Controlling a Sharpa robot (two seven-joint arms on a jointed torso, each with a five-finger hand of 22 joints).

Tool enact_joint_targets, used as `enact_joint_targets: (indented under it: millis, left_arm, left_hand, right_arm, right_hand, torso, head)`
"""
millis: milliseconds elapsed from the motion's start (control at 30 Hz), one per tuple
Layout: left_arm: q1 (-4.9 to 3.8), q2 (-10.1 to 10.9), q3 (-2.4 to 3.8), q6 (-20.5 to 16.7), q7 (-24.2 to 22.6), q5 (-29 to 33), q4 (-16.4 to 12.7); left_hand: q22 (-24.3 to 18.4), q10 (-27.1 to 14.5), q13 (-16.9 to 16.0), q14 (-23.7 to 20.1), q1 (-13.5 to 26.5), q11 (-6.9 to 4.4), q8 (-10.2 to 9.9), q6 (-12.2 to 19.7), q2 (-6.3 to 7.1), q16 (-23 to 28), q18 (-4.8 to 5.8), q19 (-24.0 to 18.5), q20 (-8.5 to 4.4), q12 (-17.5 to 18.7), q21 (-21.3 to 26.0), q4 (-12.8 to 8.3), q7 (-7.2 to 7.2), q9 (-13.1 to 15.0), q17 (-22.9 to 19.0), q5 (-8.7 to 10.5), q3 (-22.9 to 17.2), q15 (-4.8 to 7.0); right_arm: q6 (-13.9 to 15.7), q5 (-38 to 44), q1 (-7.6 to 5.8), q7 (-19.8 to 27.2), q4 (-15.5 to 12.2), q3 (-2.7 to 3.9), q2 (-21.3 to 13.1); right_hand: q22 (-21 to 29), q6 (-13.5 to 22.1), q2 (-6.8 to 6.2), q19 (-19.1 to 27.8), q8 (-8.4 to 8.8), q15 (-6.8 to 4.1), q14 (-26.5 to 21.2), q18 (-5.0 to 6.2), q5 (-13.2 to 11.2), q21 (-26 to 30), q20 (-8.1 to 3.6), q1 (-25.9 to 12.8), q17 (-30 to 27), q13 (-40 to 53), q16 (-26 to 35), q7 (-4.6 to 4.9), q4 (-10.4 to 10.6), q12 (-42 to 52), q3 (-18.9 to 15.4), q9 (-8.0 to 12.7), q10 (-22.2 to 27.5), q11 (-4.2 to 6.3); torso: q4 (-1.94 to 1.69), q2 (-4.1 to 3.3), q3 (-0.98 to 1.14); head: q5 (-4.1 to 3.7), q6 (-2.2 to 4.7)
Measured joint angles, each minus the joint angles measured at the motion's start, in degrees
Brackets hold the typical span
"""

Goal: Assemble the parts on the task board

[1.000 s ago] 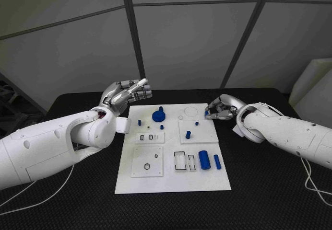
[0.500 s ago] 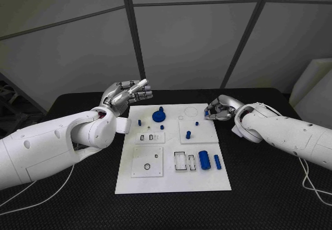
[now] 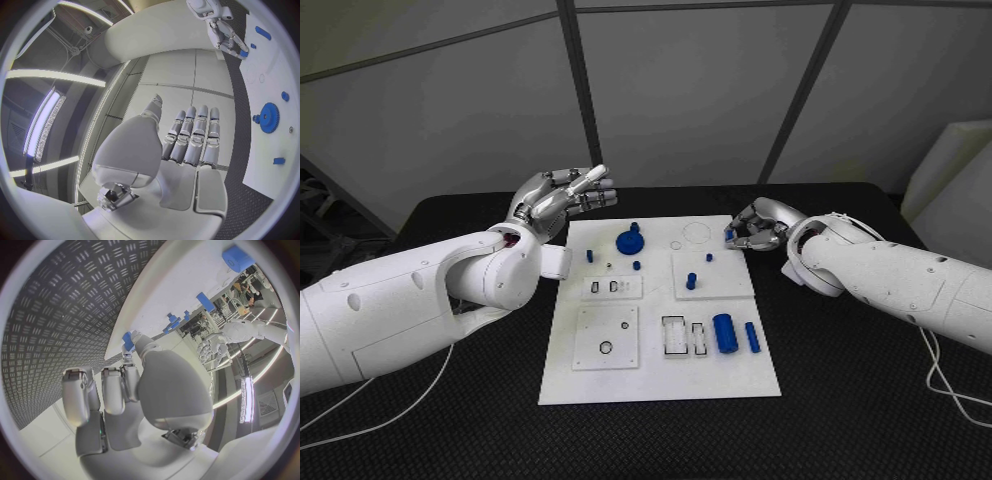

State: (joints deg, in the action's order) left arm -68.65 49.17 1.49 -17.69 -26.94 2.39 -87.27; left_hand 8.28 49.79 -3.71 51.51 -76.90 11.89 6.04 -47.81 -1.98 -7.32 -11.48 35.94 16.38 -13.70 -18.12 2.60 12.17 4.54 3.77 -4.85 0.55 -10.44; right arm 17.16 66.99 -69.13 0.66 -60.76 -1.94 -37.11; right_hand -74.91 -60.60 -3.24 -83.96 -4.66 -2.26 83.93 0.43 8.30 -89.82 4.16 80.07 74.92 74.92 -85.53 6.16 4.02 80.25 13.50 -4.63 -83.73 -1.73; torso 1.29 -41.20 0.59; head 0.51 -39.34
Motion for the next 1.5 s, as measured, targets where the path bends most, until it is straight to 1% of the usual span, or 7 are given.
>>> enact_joint_targets:
  millis: [100,167,267,800,867,1033,1500]
  left_arm:
    - [0.00,0.0,0.00,0.0,0.0,0.0,0.0]
    - [0.00,0.0,0.00,0.0,0.0,0.0,0.0]
    - [0.00,0.1,0.00,0.0,0.1,0.0,0.0]
    - [0.00,0.5,0.00,0.1,0.2,0.0,-0.1]
    - [-0.01,0.6,0.00,0.2,0.2,0.0,0.0]
    - [-0.03,0.5,0.00,0.3,0.3,0.0,0.2]
    - [-0.04,0.2,0.00,0.5,0.5,0.0,0.8]
  left_hand:
    - [0.0,0.0,0.0,0.0,0.0,0.00,0.0,0.0,0.00,0.0,0.01,0.0,0.00,0.0,0.0,0.0,0.00,0.0,0.0,0.00,0.0,0.00]
    - [0.0,0.0,0.0,0.0,0.0,0.00,0.0,0.0,0.00,0.0,3.89,0.0,0.00,0.0,0.0,0.0,0.00,0.0,0.0,0.00,0.0,0.00]
    - [0.0,0.0,0.0,0.0,0.0,0.00,0.0,0.0,0.00,0.0,0.28,0.0,0.00,0.0,0.0,0.0,0.00,0.0,0.0,0.00,0.0,0.00]
    - [0.0,0.0,0.0,0.0,0.0,0.01,-0.2,0.0,0.01,0.0,0.43,0.3,0.11,0.3,-0.3,-0.3,0.00,-0.1,0.0,0.00,0.3,0.00]
    - [0.0,0.0,0.0,0.4,0.1,0.01,-0.4,0.0,-0.10,0.0,3.55,0.6,0.01,0.3,-0.3,-0.4,0.00,-0.1,0.0,0.00,0.4,0.00]
    - [0.0,0.0,0.0,0.4,0.3,0.01,-0.4,-0.2,-0.30,0.0,0.32,0.6,0.01,0.3,-0.3,-0.6,0.21,-0.1,0.0,0.00,0.2,0.00]
    - [0.0,0.2,0.0,0.4,0.3,-0.22,-0.4,-0.4,-0.29,0.0,0.32,0.6,0.01,0.5,-0.3,-0.6,-0.01,-0.1,0.0,0.00,0.2,0.00]
  right_arm:
    - [0.2,0.0,-0.01,-0.1,0.0,0.00,0.1]
    - [0.4,0.0,-0.01,-0.1,-0.2,0.00,0.1]
    - [0.9,0.0,0.00,-0.2,-0.4,-0.02,0.1]
    - [5.1,0.1,-0.08,-1.1,-14.7,1.87,-4.5]
    - [5.3,0.5,-0.10,-1.7,-16.6,1.98,-4.2]
    - [5.7,2.4,-0.10,-4.4,-19.5,2.12,-1.7]
    - [4.9,8.3,0.19,-13.2,-20.7,0.65,7.5]
  right_hand:
    - [0.0,-0.9,0.50,0.0,-0.09,0.00,0.0,0.00,0.1,0.0,0.00,-0.2,0.0,0.0,0.0,-0.14,-0.2,0.1,0.4,-0.1,-0.2,0.21]
    - [0.0,-1.7,0.68,-0.1,-0.39,-0.33,0.1,0.00,0.5,0.0,-0.06,-0.1,0.0,0.0,0.0,-0.40,-0.4,0.5,0.7,-0.2,-0.3,0.33]
    - [0.0,-2.0,0.97,0.0,-0.77,-0.42,0.0,0.00,1.0,0.0,-0.41,0.1,0.0,0.0,0.0,-0.26,-0.8,0.5,1.1,-0.3,-0.2,0.62]
    - [0.0,-2.3,1.88,0.0,-0.80,-0.83,0.0,0.00,3.4,0.0,-0.80,-0.1,0.0,0.0,-0.3,-0.04,-2.0,0.7,1.9,-0.3,-0.4,0.83]
    - [0.0,-2.3,1.95,0.0,-0.77,-0.83,0.0,0.00,3.4,0.0,-0.80,-0.2,0.0,0.0,-0.3,-0.04,-2.0,0.7,1.9,-0.3,-0.4,0.83]
    - [0.0,-2.2,2.00,0.0,-0.54,-0.82,0.0,0.00,3.4,0.0,-0.80,-0.2,0.0,0.0,-0.3,-0.05,-2.0,0.7,1.9,-0.3,-0.4,0.83]
    - [0.0,-2.2,2.00,0.0,0.02,-0.82,0.0,0.00,3.3,0.0,-0.80,-0.2,0.0,0.0,-0.3,-0.07,-2.1,0.7,1.8,-0.3,-0.4,0.82]
  torso:
    - [0.00,0.00,0.00]
    - [0.00,0.00,0.01]
    - [0.00,0.00,0.01]
    - [0.08,0.16,-0.06]
    - [0.08,0.17,-0.08]
    - [0.03,0.18,-0.12]
    - [0.01,0.23,-0.18]
  head:
    - [-0.09,-0.07]
    - [-0.13,-0.12]
    - [-0.14,-0.14]
    - [0.06,0.00]
    - [0.12,0.00]
    - [0.48,-0.04]
    - [1.50,-0.34]
